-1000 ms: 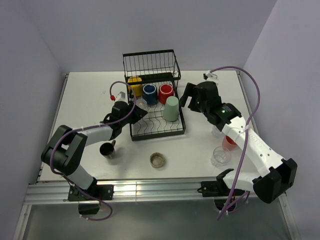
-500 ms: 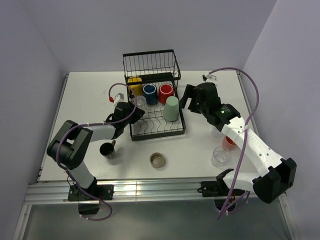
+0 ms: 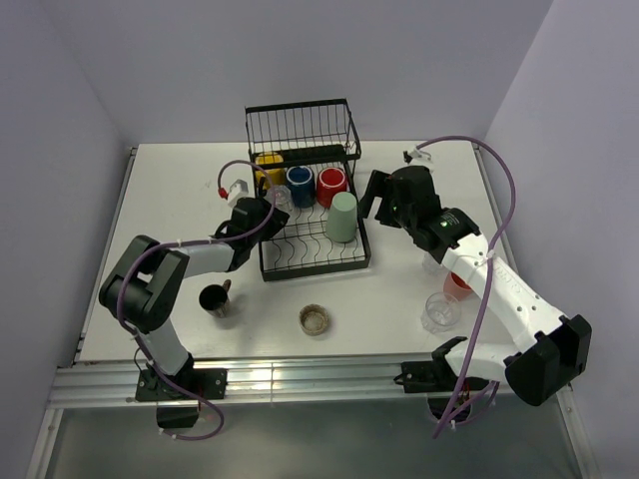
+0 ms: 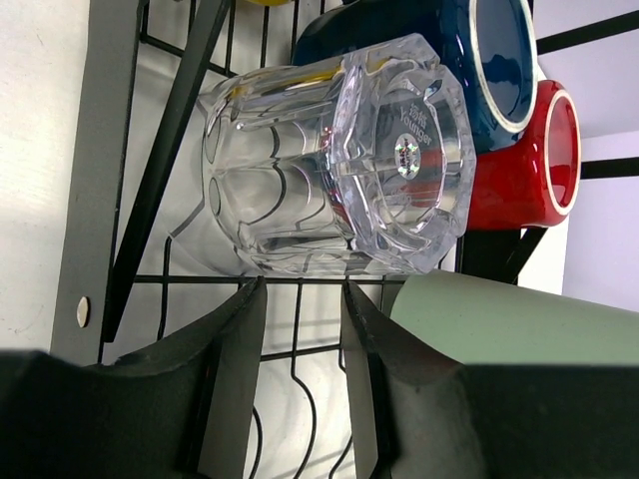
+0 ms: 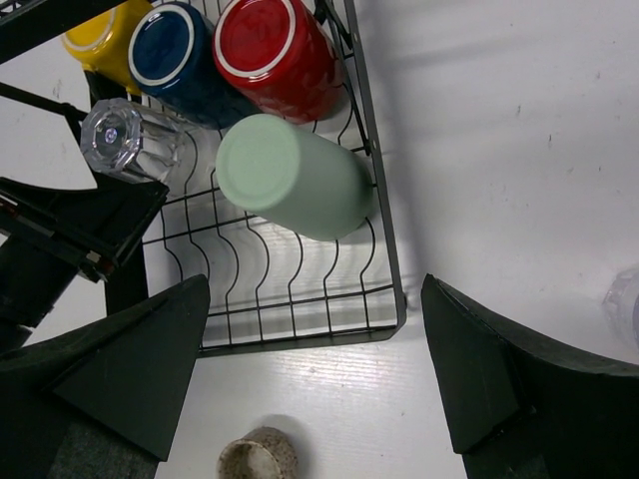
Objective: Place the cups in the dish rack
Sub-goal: Place the cup upside down on the dish rack
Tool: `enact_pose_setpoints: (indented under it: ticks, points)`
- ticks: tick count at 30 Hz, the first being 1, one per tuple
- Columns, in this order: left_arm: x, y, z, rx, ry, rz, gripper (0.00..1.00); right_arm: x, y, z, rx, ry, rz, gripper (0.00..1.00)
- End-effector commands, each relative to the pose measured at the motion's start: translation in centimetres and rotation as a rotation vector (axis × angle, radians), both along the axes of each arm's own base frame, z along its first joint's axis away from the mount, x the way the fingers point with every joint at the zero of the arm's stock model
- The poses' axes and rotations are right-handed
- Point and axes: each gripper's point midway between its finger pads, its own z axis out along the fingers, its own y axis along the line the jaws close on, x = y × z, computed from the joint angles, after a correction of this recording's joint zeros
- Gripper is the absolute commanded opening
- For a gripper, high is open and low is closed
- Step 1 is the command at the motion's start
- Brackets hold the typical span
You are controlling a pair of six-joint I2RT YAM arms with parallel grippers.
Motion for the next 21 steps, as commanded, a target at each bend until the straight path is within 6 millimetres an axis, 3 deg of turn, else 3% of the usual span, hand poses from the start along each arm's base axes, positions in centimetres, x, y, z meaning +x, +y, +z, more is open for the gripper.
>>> enact_pose_setpoints:
  ticks: [1,12,21]
  points:
    - [0.7,-0.3,2.6,0.002,-0.067,-0.013,0.42,0.0,-0.4,1.3,0.014,-0.055,-0.001,0.94]
    - [-2.9,0.7,7.9,0.037,-0.101,-0.087,0.47,0.1,-0.8,1.3,-0.005,-0.06,-0.018,0.94]
    - [-7.4,4.3,12.3,0.182,-0.063,-0.101,0.5,-0.2,-0.5,1.6,0.021,-0.069,0.001,0.94]
